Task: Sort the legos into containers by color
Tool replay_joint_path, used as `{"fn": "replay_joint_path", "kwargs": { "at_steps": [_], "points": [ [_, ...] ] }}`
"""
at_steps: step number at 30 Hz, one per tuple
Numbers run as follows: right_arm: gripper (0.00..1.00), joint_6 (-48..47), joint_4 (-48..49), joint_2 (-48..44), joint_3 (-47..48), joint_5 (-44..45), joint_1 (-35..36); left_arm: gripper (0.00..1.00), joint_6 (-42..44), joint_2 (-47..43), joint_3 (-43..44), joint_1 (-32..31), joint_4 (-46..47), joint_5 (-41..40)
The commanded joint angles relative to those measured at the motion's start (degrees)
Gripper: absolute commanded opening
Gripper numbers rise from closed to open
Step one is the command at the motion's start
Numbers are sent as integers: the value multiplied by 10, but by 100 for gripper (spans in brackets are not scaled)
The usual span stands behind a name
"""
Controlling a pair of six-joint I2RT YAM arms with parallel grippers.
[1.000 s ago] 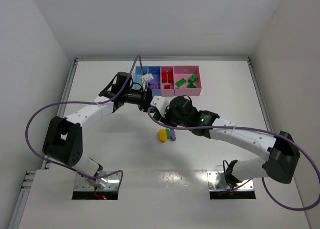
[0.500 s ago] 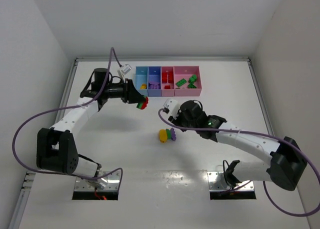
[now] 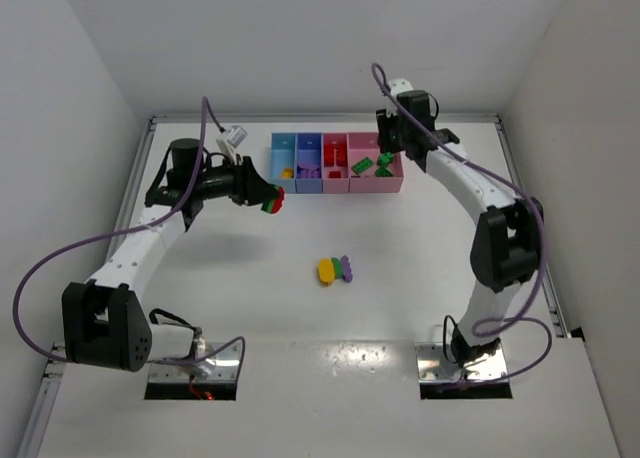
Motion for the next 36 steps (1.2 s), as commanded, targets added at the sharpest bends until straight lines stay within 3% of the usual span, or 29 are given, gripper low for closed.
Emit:
{"fn": "replay_joint_path", "kwargs": {
  "at_steps": [1,8,9,10,13,15,18,21,22,24,25,26,28,36],
  "points": [
    [0,30,-38,86,88,-42,-34,8,10,-6,12,2,14,-25],
    [21,35,-60,170,146,-129,-47,9,29,31,53,7,14,-46],
    [28,35,-60,180,152,-135,-47,9,34,31,62,7,14,-46],
    [46,40,-60,185,152,-140,-47,9,34,40,71,7,14,-46],
    [80,46,-60,192,165,-151,-47,9,34,60,83,12,14,-46],
    [90,28,-60,172,171,-187,-47,9,22,75,83,12,14,-25],
    [90,17,-52,129,156,-276,-54,9,-5,83,83,18,54,10],
    [89,73,-6,78,121,-461,-66,9,-101,102,51,30,142,101],
    [86,105,29,66,80,-560,-66,9,-180,109,41,30,228,126],
    [86,234,178,40,28,-639,-55,9,-272,130,10,30,338,187],
    [85,278,227,40,-13,-687,-46,9,-318,138,2,30,459,203],
    [85,320,274,33,-29,-704,-37,11,-402,145,-10,23,513,215],
    [85,345,306,26,-44,-720,-7,11,-443,158,-10,15,574,237],
    [85,375,340,37,-39,-753,40,11,-434,169,21,-7,552,244]
  ]
}}
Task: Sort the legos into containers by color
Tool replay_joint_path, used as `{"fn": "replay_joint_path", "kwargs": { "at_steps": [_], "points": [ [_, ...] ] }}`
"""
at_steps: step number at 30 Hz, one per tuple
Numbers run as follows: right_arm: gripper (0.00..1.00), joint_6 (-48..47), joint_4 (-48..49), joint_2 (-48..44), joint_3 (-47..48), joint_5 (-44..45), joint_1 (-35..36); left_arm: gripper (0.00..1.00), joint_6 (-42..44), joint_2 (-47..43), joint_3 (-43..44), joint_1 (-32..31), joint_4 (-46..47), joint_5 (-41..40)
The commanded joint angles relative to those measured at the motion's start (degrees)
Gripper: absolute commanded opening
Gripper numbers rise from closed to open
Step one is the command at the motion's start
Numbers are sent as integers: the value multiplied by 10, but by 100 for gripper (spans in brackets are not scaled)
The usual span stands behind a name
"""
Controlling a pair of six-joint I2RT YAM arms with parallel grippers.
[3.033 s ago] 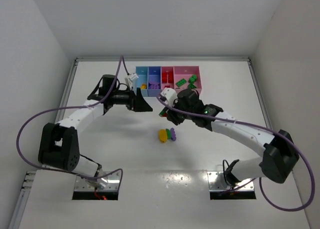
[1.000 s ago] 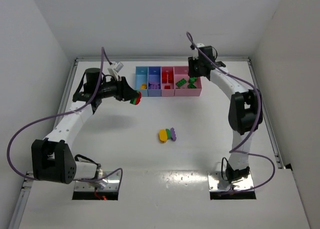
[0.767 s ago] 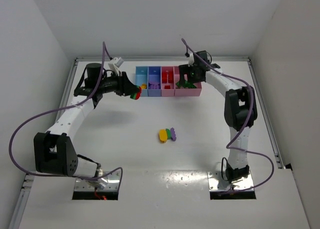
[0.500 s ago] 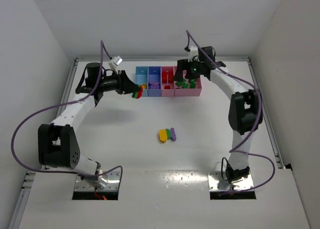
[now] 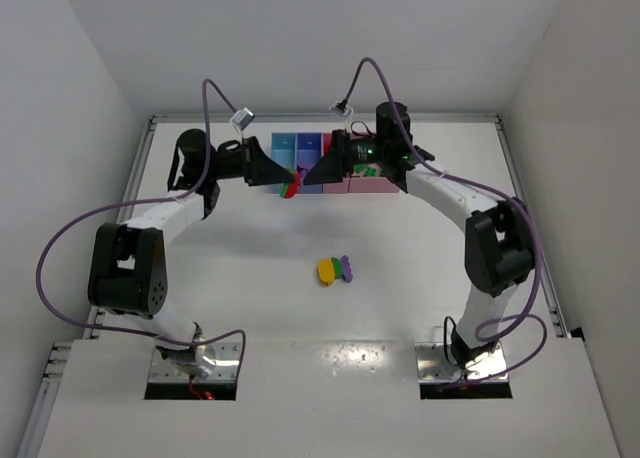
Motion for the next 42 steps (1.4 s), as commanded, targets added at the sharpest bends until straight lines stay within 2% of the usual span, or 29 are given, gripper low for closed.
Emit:
{"fn": "replay_joint_path", "kwargs": {
  "at_steps": [1,11,15,21,24,31,32,34,35,36,37,42],
  "points": [
    [85,31,70,6,9,-50,3,11,-25,-4,32,-5,58,26],
    [82,25,70,11,15,-57,36,11,-25,2,37,-5,58,21],
    [71,20,64,11,15,-44,41,11,-25,2,37,-10,58,21],
    [62,15,53,23,28,-18,47,11,-25,-4,32,-10,58,21],
    [54,15,53,28,34,-12,47,11,-25,-9,32,-10,58,21],
    [17,15,53,33,39,2,47,11,-25,-14,25,-10,58,15],
    [16,15,53,33,39,2,52,11,-25,-14,25,-15,58,15],
    [18,15,58,33,39,7,52,11,-25,-19,18,-15,58,15],
    [22,22,58,33,44,7,52,11,-25,-19,12,-15,58,15],
    [34,22,58,33,44,7,52,11,-25,-25,12,-15,58,15],
    [38,22,58,33,44,7,52,11,-25,-25,7,-20,58,15],
    [40,22,58,33,50,2,57,11,-25,-25,7,-20,58,15]
  ]
}}
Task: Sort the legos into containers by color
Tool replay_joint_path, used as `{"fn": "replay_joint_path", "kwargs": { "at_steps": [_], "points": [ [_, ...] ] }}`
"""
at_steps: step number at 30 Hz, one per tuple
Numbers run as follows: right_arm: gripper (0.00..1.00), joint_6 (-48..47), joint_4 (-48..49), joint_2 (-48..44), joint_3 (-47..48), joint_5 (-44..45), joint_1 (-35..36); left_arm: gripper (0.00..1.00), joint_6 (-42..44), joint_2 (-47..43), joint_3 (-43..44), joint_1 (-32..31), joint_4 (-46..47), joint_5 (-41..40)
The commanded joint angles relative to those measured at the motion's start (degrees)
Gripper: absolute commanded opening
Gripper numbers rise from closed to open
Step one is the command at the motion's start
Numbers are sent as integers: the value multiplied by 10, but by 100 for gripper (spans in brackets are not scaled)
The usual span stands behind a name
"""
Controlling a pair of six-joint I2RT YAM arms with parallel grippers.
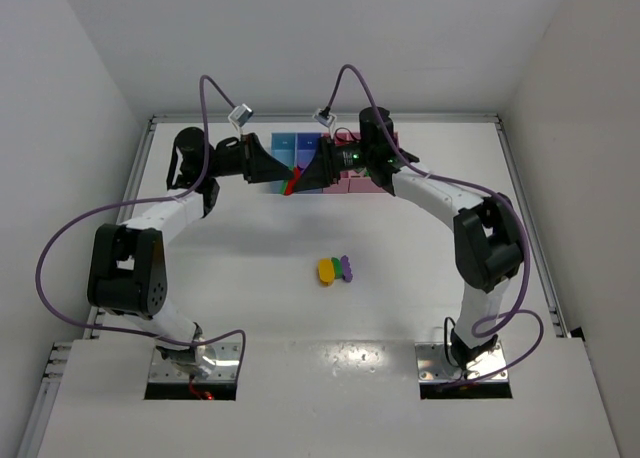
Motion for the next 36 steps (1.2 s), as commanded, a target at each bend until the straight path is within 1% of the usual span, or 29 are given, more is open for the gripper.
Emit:
{"fn": "replay_joint_path", "kwargs": {
  "at_steps": [1,2,3,10,11,13,15,18,19,20,21,23,24,25,26,27,31,32,36],
  "points": [
    [40,-5,35,-5,33,12,10,11,1,-23,-4,-15,25,7],
    [40,-5,35,-5,33,12,10,11,1,-23,-4,-15,25,7],
    [37,-5,35,-5,33,12,10,11,1,-23,-4,-15,25,7],
    [37,-5,40,-5,33,12,15,11,6,-23,-4,-15,14,7],
    [39,-5,40,-5,33,12,15,11,13,-23,-4,-15,9,7],
    [39,-5,40,-5,38,17,15,11,19,-23,-4,-15,-3,7],
    [42,-5,40,-5,38,17,20,11,25,-23,-4,-15,-3,7],
    [41,-5,40,-5,44,17,20,11,25,-23,-4,-15,-9,7],
    [37,-5,40,-5,44,17,20,11,25,-23,-4,-15,-9,7],
    [29,-5,45,-5,44,17,20,11,25,-23,-4,-15,-9,2],
    [25,-5,45,-5,44,17,20,11,25,-23,-4,-15,-9,2],
    [13,-5,45,-5,44,17,20,11,25,-23,-4,-15,-9,2],
    [6,-5,45,-5,44,17,20,15,25,-23,-4,-15,-9,2],
    [3,-5,51,-5,38,17,20,23,25,-23,-4,-15,-9,2],
    [0,-5,51,-5,38,17,20,35,30,-23,-4,-15,-9,2],
    [0,-5,51,-5,38,17,20,56,30,-28,-4,-15,-18,-13],
    [0,-5,51,-16,23,12,20,88,37,-44,-16,0,-41,-32],
    [0,-5,51,-16,23,12,20,90,37,-50,-16,7,-41,-32],
    [0,-5,51,-28,10,6,15,90,48,-55,-21,7,-47,-19]
  ]
}}
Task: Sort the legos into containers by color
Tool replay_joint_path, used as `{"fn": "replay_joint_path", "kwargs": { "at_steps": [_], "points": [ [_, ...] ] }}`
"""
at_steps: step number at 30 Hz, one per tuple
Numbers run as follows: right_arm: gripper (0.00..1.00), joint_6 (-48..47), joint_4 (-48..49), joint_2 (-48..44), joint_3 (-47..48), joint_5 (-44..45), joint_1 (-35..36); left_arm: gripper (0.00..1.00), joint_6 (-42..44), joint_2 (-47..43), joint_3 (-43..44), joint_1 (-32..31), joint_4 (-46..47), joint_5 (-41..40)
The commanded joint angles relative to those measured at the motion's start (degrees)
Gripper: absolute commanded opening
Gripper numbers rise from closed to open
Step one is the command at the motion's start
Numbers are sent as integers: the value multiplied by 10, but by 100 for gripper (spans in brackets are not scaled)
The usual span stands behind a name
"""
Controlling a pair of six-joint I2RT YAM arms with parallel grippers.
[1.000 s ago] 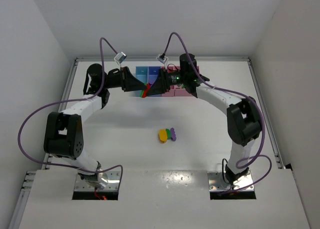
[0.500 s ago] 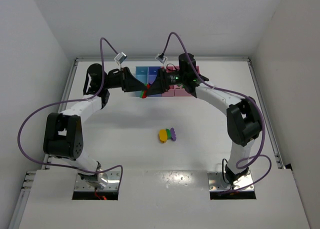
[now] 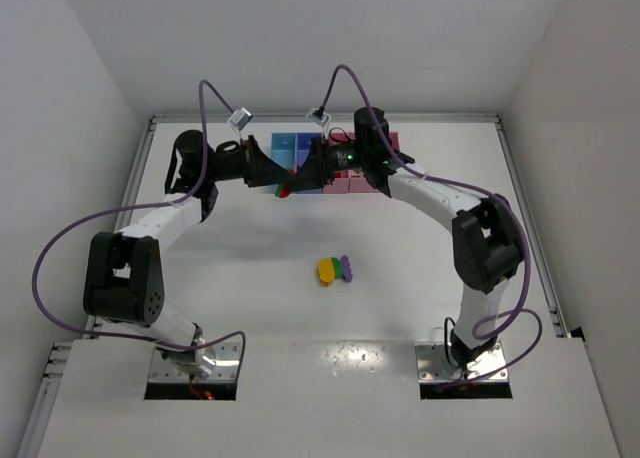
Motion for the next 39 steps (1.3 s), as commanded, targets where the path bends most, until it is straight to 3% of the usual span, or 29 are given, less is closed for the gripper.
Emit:
{"fn": "replay_joint_path", "kwargs": {
  "at_steps": [1,7,10,11,14,20,25,26,28,29,30,39],
  "points": [
    [0,-10,37,-28,-3,-7,0,89,17,-29,-2,5,8,5],
    [0,-17,30,-33,-9,-12,-6,83,17,-40,-8,11,13,11],
    [0,-17,30,-45,-21,-12,-6,76,17,-40,-14,11,13,16],
    [0,-22,24,-45,-21,-12,-6,69,17,-40,-14,11,13,16],
    [0,-22,24,-50,-26,-12,-11,60,17,-40,-14,11,13,16],
    [0,-22,19,-61,-31,-12,-11,46,17,-40,-14,11,13,16],
    [0,-34,14,-73,-49,-12,-22,43,17,-45,-19,11,13,16],
    [0,-34,14,-74,-54,-12,-22,39,17,-45,-19,11,18,16],
    [0,-40,2,-80,-60,-12,-27,21,17,-45,-19,11,18,16],
    [0,-40,2,-81,-60,-12,-33,6,17,-45,-24,16,18,16],
    [0,-45,-3,-88,-66,-12,-38,2,17,-45,-24,16,23,16],
    [0,-135,-107,-124,-86,-1,-102,0,-1,-51,-24,60,40,6]
  ]
}}
